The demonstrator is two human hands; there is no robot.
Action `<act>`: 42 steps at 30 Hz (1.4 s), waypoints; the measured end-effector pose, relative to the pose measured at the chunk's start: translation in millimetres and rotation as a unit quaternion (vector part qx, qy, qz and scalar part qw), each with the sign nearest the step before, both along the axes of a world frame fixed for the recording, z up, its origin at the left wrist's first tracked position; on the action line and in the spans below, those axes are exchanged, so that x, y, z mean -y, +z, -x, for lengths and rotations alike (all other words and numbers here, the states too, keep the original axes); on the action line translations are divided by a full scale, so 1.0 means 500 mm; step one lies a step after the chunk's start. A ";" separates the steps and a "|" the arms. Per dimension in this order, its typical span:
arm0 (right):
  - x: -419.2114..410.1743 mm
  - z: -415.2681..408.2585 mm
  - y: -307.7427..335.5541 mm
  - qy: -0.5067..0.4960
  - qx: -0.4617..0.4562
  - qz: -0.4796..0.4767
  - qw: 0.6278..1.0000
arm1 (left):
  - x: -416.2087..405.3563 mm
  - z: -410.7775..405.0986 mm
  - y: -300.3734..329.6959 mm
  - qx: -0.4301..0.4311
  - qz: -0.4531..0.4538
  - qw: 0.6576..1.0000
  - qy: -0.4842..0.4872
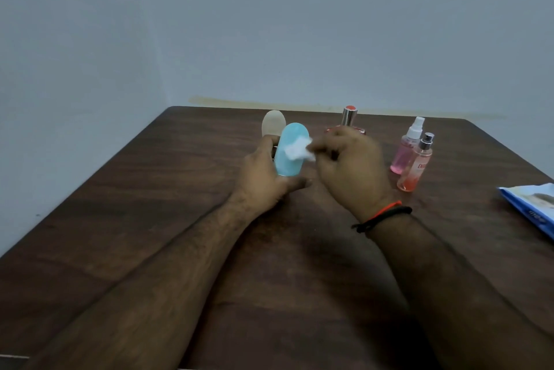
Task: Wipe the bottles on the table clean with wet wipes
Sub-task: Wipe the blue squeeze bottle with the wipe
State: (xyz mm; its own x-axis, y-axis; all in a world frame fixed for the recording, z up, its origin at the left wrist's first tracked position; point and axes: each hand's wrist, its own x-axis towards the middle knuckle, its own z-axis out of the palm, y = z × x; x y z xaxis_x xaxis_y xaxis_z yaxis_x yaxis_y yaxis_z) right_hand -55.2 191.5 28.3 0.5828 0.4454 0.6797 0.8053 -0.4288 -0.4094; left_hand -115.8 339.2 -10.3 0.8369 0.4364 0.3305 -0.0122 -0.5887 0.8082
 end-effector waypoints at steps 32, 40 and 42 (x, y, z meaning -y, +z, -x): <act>-0.002 0.016 -0.002 0.119 -0.057 -0.041 0.990 | -0.027 0.019 0.015 0.102 0.452 0.847 -0.259; -0.002 0.030 -0.016 0.077 -0.016 -0.005 0.997 | -0.034 0.010 -0.001 0.093 0.458 0.850 -0.241; 0.005 0.023 -0.007 0.074 -0.032 0.013 0.997 | -0.031 0.009 -0.001 0.090 0.456 0.853 -0.239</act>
